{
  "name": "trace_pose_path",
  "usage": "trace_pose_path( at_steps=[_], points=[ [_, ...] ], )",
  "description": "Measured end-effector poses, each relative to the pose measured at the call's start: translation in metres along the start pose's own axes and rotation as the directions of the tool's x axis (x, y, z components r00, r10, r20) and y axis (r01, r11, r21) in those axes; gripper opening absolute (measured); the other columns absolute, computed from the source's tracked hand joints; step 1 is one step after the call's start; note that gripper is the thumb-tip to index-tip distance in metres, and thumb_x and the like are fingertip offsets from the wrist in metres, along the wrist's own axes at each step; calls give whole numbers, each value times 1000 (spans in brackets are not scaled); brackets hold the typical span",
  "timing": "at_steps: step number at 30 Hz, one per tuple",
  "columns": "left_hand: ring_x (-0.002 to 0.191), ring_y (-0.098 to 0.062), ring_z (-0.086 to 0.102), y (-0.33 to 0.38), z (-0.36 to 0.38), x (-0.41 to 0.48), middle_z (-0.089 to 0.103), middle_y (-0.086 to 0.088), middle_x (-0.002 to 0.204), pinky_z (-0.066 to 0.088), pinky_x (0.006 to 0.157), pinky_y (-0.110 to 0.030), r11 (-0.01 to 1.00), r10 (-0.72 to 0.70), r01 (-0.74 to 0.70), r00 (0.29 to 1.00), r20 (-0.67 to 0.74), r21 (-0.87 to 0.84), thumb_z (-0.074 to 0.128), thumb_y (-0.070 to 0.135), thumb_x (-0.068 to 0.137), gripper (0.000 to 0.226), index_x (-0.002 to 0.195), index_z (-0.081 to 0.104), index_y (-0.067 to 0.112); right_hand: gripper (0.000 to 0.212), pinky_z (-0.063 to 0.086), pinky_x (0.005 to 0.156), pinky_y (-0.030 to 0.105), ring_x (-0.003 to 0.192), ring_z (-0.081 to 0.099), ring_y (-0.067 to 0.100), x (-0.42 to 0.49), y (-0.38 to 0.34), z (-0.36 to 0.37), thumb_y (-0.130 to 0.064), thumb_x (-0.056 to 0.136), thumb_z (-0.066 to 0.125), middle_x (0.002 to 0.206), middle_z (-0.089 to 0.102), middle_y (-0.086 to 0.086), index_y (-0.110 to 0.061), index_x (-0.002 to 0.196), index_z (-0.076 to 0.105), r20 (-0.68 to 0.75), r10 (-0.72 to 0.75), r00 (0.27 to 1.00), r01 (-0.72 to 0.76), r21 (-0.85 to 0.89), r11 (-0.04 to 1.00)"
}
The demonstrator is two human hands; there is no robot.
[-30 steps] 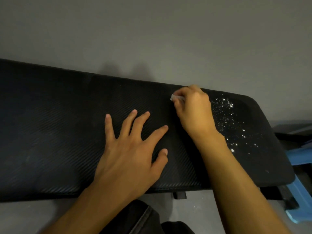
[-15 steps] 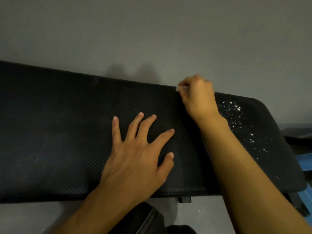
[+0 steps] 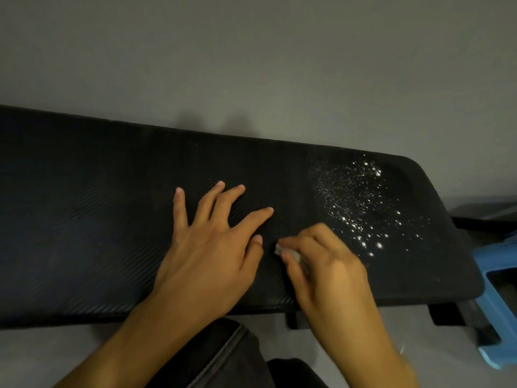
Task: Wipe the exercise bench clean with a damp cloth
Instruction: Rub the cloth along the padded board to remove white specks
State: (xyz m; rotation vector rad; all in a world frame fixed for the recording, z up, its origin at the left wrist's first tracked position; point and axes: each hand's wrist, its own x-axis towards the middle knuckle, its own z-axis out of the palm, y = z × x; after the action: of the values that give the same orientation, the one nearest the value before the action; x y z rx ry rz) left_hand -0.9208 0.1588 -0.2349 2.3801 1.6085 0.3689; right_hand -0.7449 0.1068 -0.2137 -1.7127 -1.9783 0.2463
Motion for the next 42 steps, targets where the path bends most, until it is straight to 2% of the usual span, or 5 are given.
trace_pose_path(
  at_steps=[10, 18, 25, 33, 42],
  points=[
    [147, -37, 38, 15, 10, -7, 49, -13, 151, 23, 115, -75, 997, 64, -62, 997, -53, 41, 35, 43, 96, 48, 139, 58, 40, 19, 48, 78, 17, 88, 61, 8, -57, 11, -5, -30, 95, 59, 100, 57, -10, -23, 103, 75, -140, 19, 990, -14, 34, 999],
    [157, -35, 6, 59, 18, 28, 17, -10, 168, -1, 117, -75, 996, 70, -71, 997, 21, 48, 26, 54, 101, 53, 154, 29, 50, 11, 55, 77, 36, 86, 60, 9, 5, 44, -24, -19, 92, 70, 98, 57, -7, -18, 103, 73, -125, 185, 975, -185, 13, 983],
    [156, -35, 16, 54, 23, 30, 29, -11, 165, 5, 118, -76, 994, 81, -82, 997, 16, 72, 26, 54, 99, 53, 151, 36, 49, 12, 51, 71, 24, 86, 62, 8, -49, 35, -30, -19, 89, 70, 98, 56, -16, -26, 98, 75, -93, 106, 990, -99, 84, 992],
    [156, -33, 14, 57, 22, 30, 28, -10, 165, 5, 118, -75, 995, 78, -79, 997, 13, 65, 24, 54, 98, 55, 152, 34, 49, 14, 56, 79, 36, 89, 62, 11, 27, 56, -21, -16, 93, 69, 101, 58, -6, -19, 106, 74, -106, 138, 985, -138, 12, 990],
    [156, -31, 17, 57, 20, 31, 31, -7, 163, 5, 119, -73, 997, 65, -66, 998, 20, 42, 30, 56, 98, 54, 150, 38, 46, 12, 56, 75, 37, 89, 62, 11, -6, 48, -31, -20, 91, 69, 97, 58, -13, -22, 102, 74, -51, 102, 994, -99, 51, 994]
  ],
)
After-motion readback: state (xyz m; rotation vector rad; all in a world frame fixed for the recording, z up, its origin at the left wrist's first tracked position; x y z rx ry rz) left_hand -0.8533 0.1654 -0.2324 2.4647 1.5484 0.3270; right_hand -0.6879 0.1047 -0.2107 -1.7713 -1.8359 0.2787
